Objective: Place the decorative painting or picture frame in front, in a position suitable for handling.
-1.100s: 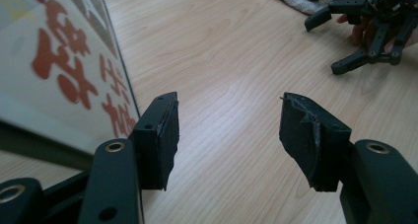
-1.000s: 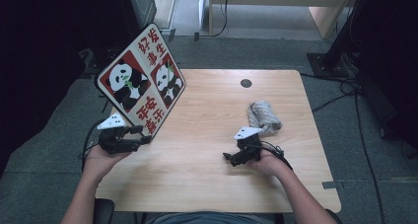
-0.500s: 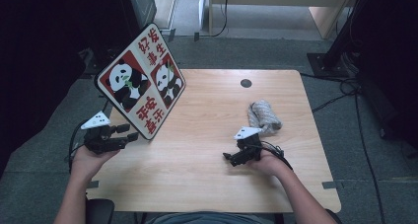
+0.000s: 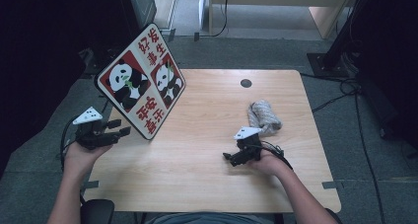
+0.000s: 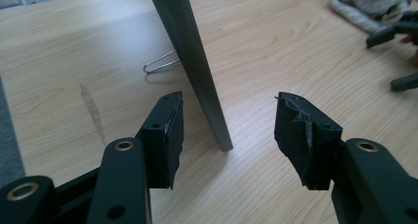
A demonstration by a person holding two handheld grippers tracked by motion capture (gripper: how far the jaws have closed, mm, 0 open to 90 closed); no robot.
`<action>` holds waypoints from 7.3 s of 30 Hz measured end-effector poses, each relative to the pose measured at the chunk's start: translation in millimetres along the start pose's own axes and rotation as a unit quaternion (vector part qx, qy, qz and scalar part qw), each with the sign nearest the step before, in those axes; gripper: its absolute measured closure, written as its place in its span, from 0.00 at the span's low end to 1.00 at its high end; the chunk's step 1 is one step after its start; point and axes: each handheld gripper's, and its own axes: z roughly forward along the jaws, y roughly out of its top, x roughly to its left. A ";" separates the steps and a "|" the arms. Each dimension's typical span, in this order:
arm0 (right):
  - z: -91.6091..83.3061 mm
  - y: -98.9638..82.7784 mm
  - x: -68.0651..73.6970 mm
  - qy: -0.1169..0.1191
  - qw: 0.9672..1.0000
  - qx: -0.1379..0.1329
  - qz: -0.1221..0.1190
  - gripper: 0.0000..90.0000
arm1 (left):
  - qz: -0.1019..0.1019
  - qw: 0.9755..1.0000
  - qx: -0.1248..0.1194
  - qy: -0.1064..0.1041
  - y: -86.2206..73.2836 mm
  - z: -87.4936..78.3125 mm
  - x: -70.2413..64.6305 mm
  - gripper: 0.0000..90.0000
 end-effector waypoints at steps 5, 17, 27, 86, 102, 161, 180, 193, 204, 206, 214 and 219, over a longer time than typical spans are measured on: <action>0.0 0.0 0.1 0.000 1.000 0.000 0.000 0.00 | -0.002 1.000 -0.004 0.013 11.2 -4.1 6.6 0.51; 0.0 0.0 0.0 0.000 1.000 0.000 0.000 0.00 | -0.002 1.000 -0.020 0.020 41.9 -12.3 13.1 0.52; -0.1 0.0 0.0 0.000 1.000 0.000 0.000 0.00 | -0.002 0.999 -0.023 0.026 75.1 -18.0 18.6 0.53; 0.2 0.4 0.4 0.002 1.000 0.000 0.000 0.00 | -0.046 0.996 0.071 0.014 189.8 14.3 56.3 0.85; 0.8 1.0 0.8 0.006 1.000 0.000 -0.004 0.00 | -0.084 0.992 0.095 0.003 205.0 16.3 43.9 0.90; -0.2 -0.1 1.3 0.009 1.000 0.000 -0.009 0.00 | 0.034 0.979 0.075 -0.185 181.1 25.6 -72.3 0.88; -0.7 -0.5 2.3 0.007 1.000 0.001 -0.006 0.00 | 0.019 0.977 0.078 -0.196 180.0 31.9 -58.1 0.70; -0.7 -0.5 2.4 0.007 1.000 0.001 -0.006 0.00 | 0.033 0.983 0.077 -0.162 180.8 31.6 -60.7 0.52; -0.7 -0.5 2.4 0.007 1.000 0.001 -0.005 0.00 | 0.026 0.983 0.078 -0.165 180.1 32.2 -58.7 0.50; -0.8 -0.5 2.3 0.006 1.000 0.001 -0.006 0.00 | 0.035 0.985 0.071 -0.154 179.0 30.9 -60.3 0.47; -0.8 -0.5 2.3 0.007 1.000 0.001 -0.006 0.00 | 0.027 0.977 0.078 -0.195 178.5 31.6 -57.7 0.39; -0.7 -0.5 2.4 0.007 1.000 0.001 -0.005 0.00 | 0.042 0.981 0.063 -0.178 179.8 23.2 -60.5 0.34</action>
